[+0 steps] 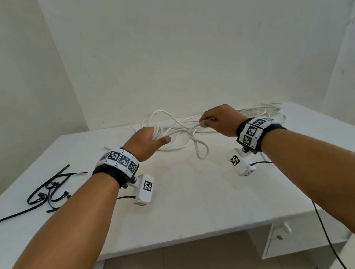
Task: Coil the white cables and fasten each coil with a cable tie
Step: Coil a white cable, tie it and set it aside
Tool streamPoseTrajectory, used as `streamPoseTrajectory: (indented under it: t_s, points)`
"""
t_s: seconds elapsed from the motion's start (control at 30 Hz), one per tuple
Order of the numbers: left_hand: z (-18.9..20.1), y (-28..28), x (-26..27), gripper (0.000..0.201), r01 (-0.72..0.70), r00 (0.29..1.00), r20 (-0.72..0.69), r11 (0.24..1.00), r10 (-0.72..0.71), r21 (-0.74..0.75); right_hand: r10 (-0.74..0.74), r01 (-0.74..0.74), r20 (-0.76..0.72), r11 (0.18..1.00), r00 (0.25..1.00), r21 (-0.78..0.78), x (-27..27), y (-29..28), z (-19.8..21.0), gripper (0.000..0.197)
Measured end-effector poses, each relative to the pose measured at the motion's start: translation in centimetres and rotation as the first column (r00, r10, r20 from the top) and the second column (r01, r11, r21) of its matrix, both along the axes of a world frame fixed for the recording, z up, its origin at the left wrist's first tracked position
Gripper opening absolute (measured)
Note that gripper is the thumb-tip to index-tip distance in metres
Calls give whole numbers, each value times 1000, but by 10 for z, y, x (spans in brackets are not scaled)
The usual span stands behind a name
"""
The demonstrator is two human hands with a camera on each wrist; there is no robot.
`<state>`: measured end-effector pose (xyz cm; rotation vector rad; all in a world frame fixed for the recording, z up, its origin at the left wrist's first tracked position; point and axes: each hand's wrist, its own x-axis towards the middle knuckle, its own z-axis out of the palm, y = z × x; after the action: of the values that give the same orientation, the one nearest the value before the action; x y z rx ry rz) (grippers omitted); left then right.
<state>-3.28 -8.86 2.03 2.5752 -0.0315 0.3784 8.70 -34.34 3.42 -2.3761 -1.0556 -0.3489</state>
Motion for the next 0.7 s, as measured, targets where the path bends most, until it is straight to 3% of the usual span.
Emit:
streamPoseTrajectory:
  t_s: [0.23,0.37,0.53,0.7]
  points:
    - [-7,32,-8,48,-134,985,79,969,153,-207,-136,123,-67,977,988,-171,16,-15,-17,23]
    - [-5,49,-15,45,-159,974,123,960,191,-229,-188,153,-98,945,977,-288,25,-32,-33,32]
    - [-8,71,-19,41,-253,937,120,873,329,-418,-257,217,-167,950,952,-225,32,-51,-42,39]
    - [-14,63,-19,45,-263,952,54,894,302,-362,-354,288,-200,911,914,-296,38,-59,-51,50]
